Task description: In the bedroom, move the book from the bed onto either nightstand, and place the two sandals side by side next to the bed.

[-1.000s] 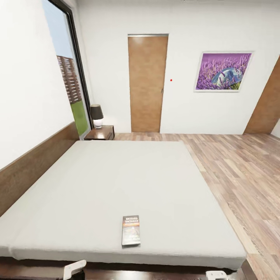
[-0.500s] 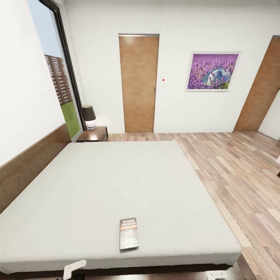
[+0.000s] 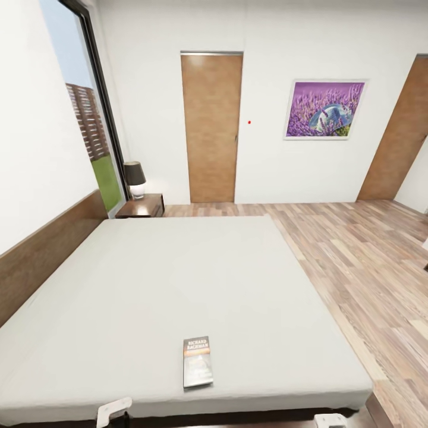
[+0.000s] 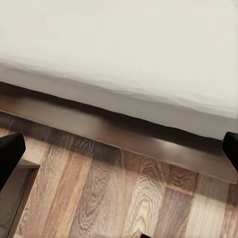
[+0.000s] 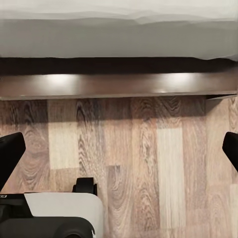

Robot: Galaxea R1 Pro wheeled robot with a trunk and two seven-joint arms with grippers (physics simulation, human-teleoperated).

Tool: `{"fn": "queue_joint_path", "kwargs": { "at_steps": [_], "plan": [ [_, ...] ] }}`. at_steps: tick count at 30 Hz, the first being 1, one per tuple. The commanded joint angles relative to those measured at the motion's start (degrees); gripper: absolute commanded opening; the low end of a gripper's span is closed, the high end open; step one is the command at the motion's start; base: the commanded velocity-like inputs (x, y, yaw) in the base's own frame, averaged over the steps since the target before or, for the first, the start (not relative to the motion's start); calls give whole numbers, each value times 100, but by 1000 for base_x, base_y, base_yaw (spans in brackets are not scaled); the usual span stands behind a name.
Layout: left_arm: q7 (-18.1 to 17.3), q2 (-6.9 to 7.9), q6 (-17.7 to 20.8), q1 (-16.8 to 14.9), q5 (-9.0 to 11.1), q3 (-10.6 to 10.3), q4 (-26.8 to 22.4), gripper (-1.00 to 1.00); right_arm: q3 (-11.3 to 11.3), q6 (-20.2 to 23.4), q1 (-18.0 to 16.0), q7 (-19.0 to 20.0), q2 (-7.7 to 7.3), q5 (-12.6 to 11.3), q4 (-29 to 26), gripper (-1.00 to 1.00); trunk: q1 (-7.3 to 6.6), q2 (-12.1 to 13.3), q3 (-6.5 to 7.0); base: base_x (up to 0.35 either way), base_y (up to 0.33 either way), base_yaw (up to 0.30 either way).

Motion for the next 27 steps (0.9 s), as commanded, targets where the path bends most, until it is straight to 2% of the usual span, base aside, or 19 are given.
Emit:
{"fn": "queue_joint_path", "kwargs": {
  "at_steps": [1,10,27],
  "plan": [
    [29,3,-13,-4,43,-49,-5,100,-48,-22,-6,-12,1,60,8,100,5,-12,-12,203,44,-2],
    [29,3,-13,-4,46,-49,-5,100,-48,-22,-6,-12,1,60,8,100,5,-12,-12,131,5,-1],
    [29,3,-13,-4,46,-49,-5,100,-45,-22,-6,-12,1,61,8,100,5,-12,-12,103,-70,0]
  ]
}}
